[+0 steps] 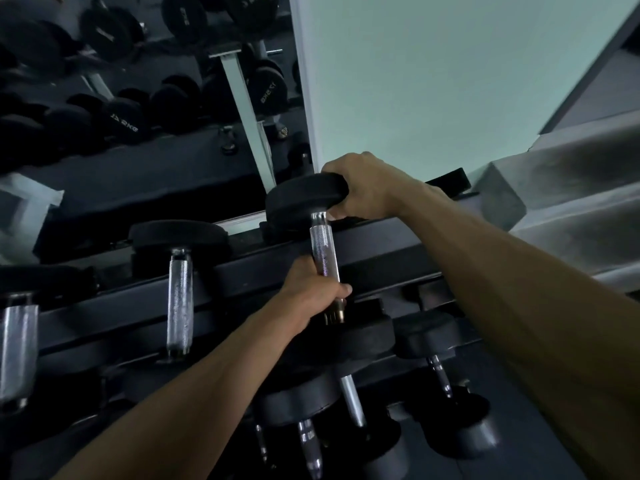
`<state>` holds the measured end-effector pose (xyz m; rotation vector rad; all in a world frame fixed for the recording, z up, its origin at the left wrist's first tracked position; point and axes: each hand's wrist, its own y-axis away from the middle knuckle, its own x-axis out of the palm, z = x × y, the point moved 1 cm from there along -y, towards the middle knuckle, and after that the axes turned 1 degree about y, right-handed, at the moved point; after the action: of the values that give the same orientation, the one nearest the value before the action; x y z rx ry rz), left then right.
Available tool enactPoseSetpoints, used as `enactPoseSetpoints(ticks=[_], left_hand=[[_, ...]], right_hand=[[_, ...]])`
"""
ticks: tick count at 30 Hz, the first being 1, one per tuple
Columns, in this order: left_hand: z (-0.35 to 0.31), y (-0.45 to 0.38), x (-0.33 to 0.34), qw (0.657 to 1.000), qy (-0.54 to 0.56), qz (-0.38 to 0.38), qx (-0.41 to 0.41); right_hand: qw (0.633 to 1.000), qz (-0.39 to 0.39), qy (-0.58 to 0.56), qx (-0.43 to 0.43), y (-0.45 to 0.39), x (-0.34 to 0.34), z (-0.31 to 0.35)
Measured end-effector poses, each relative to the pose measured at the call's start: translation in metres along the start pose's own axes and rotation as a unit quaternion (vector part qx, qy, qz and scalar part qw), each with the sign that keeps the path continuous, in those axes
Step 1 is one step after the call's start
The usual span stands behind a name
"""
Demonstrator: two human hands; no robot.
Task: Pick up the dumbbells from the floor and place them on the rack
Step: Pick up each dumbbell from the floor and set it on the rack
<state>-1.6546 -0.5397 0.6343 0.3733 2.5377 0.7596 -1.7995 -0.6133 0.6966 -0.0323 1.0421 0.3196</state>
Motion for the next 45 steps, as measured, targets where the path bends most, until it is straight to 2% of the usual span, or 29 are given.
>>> enactPoseSetpoints(ticks=[8,13,17,24,29,36,45], left_hand=[[0.006,0.003,-0.004,1.000,-0.014,0.016,0.017],[0.007,0.009,-0.017,0.995,-0.083,0.027,0.043],[0.007,0.024,-0.039,0.981,-0.167,-0.004,0.096],[0.007,0.056,-0.063,0.937,-0.285,0.015,0.203],[0.026,0.084,-0.083,0.886,-0.370,0.042,0.276],[0.068,0.141,-0.123,0.818,-0.425,0.076,0.380],[0.151,0.207,-0.106,0.764,-0.474,0.170,0.404]], right_hand=[[0.999,-0.010,0.006,0.039,0.005,0.005,0.006],[0.998,-0.010,0.034,0.054,0.010,0.003,0.012],[0.995,-0.009,0.067,0.069,0.023,-0.004,0.017],[0.986,-0.049,0.106,0.118,0.068,0.005,0.053],[0.979,-0.033,0.123,0.161,0.110,0.022,0.098],[0.959,-0.083,0.130,0.238,0.183,0.065,0.176],[0.941,-0.048,0.076,0.327,0.284,0.157,0.214]])
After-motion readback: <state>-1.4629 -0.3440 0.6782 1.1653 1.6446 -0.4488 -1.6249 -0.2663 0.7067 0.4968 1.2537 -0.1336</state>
